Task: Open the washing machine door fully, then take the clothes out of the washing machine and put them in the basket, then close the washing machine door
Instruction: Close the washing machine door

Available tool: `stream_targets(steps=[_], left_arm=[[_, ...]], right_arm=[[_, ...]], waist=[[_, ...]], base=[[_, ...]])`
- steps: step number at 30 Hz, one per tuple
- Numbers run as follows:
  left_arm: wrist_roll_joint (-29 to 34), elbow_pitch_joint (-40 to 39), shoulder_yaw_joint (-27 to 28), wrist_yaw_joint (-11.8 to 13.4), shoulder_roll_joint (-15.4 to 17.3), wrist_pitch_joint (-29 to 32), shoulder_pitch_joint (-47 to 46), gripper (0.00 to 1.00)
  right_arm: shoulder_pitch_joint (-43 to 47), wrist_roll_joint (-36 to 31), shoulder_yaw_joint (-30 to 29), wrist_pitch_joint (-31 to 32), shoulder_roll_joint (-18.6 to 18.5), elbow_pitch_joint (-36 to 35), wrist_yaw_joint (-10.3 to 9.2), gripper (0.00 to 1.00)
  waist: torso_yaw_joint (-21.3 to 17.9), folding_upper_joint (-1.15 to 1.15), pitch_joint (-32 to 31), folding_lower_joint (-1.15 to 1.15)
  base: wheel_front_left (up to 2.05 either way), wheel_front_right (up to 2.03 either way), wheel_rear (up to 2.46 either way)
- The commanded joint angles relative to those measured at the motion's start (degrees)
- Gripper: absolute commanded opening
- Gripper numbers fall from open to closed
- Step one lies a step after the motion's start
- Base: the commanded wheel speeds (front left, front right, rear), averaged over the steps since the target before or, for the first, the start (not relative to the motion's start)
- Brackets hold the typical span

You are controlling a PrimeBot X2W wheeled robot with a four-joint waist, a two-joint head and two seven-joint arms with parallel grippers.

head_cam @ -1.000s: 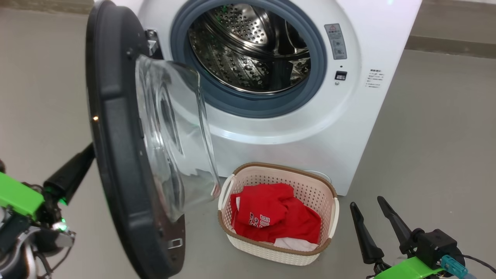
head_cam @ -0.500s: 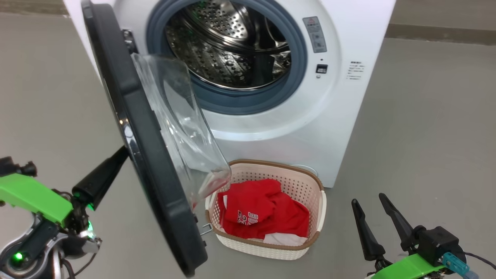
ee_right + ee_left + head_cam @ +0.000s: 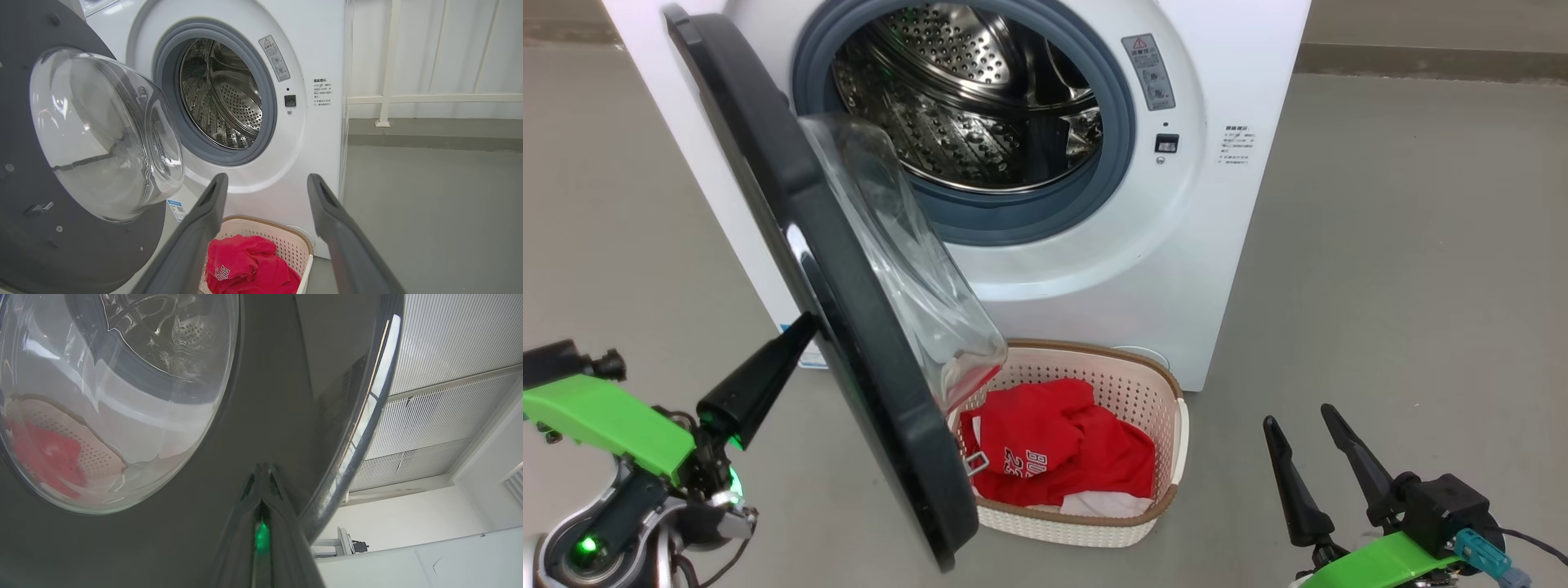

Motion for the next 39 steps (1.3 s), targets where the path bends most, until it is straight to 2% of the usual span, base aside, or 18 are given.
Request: stream_targets(steps=[1, 3, 4, 5, 6, 7, 11, 12, 13, 16, 19, 24, 27, 34, 39], left_arm=[[-0.5, -1.4, 1.1, -0.5, 0.9, -0.2, -0.6, 0.00], [-0.6, -1.3, 1.2, -0.4, 0.9, -0.6, -0.3, 0.00], [-0.3, -1.3, 1.4, -0.4, 0.9, -1.0, -0.2, 0.07], [0.0, -1.4, 1.6, -0.7, 0.9, -1.5, 0.0, 0.38], [0.2, -1.6, 1.9, -1.1, 1.0, -2.0, 0.1, 0.76], [0.5, -1.7, 2.1, -1.5, 1.0, -2.5, 0.3, 1.00], [2.2, -1.8, 2.9, -2.5, 1.3, -4.7, 1.1, 1.00], [5.5, -1.7, 2.8, -4.0, 2.5, -7.0, 2.1, 1.00], [5.5, -1.7, 2.8, -4.0, 2.5, -7.0, 2.1, 1.00], [10.8, -1.3, 2.6, -7.9, 3.6, -12.2, 3.6, 1.00], [18.7, -0.4, 1.1, -12.1, 5.6, -18.3, 5.6, 1.00], [28.1, 1.1, -1.2, -17.8, 6.2, -28.2, 8.3, 1.00], [33.1, 1.3, -2.0, -20.3, 6.5, -35.3, 10.3, 1.00], [48.2, 5.1, -5.0, -22.0, 8.7, -52.8, 16.8, 1.00], [57.2, 8.1, -7.1, -22.2, 9.6, -57.1, 19.3, 1.00]], right_arm=[[-2.0, 0.2, 1.2, -0.4, -0.4, -1.1, 0.36, 1.00], [-2.0, 0.3, 1.1, -0.4, -0.4, -1.1, 0.36, 1.00], [-2.0, 0.3, 1.1, -0.4, -0.4, -1.1, 0.36, 1.00], [-2.0, 0.3, 1.1, -0.4, -0.4, -1.1, 0.36, 1.00], [-2.0, 0.4, 1.1, -0.4, -0.4, -1.1, 0.36, 1.00], [-2.0, 0.4, 1.1, -0.4, -0.4, -1.1, 0.36, 1.00], [-2.0, 0.5, 1.1, -0.4, -0.4, -1.1, 0.36, 1.00], [-1.9, 0.5, 1.1, -0.4, -0.4, -1.1, 0.36, 1.00], [-1.9, 0.5, 1.1, -0.4, -0.4, -1.1, 0.36, 1.00], [-1.9, 0.5, 1.1, -0.4, -0.4, -1.0, 0.36, 1.00], [-2.0, 0.6, 1.2, -0.4, -0.4, -0.9, 0.36, 1.00], [-1.7, 0.8, 1.5, -0.4, -0.4, -0.8, 0.36, 1.00], [-1.6, 1.0, 1.6, -0.4, -0.4, -1.0, 0.36, 1.00], [-1.4, 1.6, 1.5, -0.4, -0.4, -1.5, 0.36, 1.00], [-1.0, 1.9, 0.6, -0.4, -0.4, -1.8, 0.36, 1.00]], waist=[[0.0, 0.00, -0.1, 0.00], [0.1, 0.00, -0.2, 0.00], [0.1, 0.00, -0.2, 0.00], [0.1, 0.00, -0.2, 0.00], [0.2, 0.00, -0.2, 0.00], [0.2, 0.00, -0.2, 0.00], [0.5, 0.00, -0.2, 0.00], [0.6, 0.00, -0.2, 0.00], [0.6, 0.00, -0.2, 0.00], [0.8, 0.00, -0.2, 0.00], [0.8, 0.00, -0.4, 0.00], [0.8, 0.00, -1.0, 0.00], [0.5, 0.00, -1.3, 0.00], [-0.6, 0.00, -2.2, 0.00], [-0.6, 0.00, -2.4, 0.00]], base=[[0.00, 0.00, 0.00], [0.00, 0.00, 0.00], [0.00, 0.00, 0.00], [0.00, 0.00, 0.00], [0.00, 0.00, 0.00], [0.00, 0.00, 0.00], [0.00, 0.00, 0.00], [0.00, 0.00, 0.00], [0.00, 0.00, 0.00], [0.00, 0.00, 0.00], [0.00, 0.00, 0.00], [0.00, 0.00, 0.00], [0.00, 0.00, 0.00], [0.00, 0.00, 0.00], [0.00, 0.00, 0.00]])
